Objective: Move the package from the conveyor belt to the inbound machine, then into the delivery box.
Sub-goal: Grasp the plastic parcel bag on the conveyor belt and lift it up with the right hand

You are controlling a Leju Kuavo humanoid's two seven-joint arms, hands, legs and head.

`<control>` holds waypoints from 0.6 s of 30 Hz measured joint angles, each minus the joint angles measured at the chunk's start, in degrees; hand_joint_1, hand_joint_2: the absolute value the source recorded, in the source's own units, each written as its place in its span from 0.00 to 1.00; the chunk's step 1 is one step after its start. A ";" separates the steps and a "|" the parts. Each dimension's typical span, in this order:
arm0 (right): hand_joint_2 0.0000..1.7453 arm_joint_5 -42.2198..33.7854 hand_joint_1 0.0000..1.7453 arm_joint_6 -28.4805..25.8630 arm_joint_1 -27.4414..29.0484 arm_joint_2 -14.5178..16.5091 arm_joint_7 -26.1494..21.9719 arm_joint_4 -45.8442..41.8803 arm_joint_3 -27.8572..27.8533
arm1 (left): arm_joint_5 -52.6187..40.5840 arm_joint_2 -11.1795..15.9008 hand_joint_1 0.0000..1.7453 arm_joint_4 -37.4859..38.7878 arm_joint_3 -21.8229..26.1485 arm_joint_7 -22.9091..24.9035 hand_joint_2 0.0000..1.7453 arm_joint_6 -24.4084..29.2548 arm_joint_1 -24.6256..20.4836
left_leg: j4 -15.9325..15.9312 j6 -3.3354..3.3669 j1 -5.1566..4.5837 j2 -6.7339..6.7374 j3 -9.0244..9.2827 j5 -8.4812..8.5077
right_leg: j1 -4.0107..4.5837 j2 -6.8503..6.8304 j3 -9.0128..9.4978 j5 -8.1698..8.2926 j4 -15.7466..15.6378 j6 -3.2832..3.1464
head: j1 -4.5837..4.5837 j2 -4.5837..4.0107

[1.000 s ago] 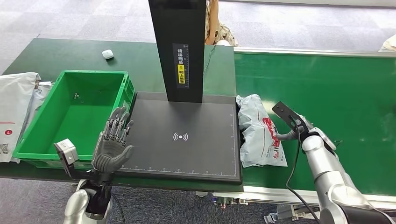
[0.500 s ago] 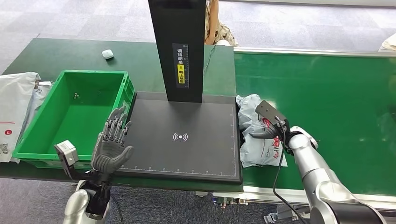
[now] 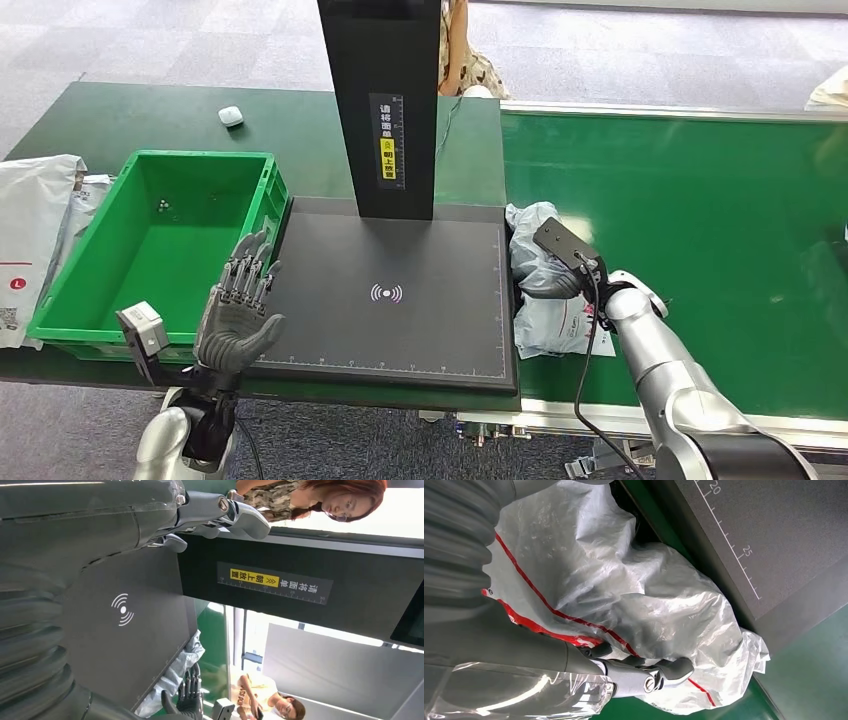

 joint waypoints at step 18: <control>1.00 7.66 0.00 -3.11 2.04 -0.92 18.58 -0.14 9.82 | 1.20 0.49 0.00 1.45 -1.64 2.09 1.00 -1.55 -1.17 | 0.01 0.00 0.00 0.00 0.08 0.00 | -0.01 -0.01 0.05 -0.01 -0.02 0.01 | -0.01 0.00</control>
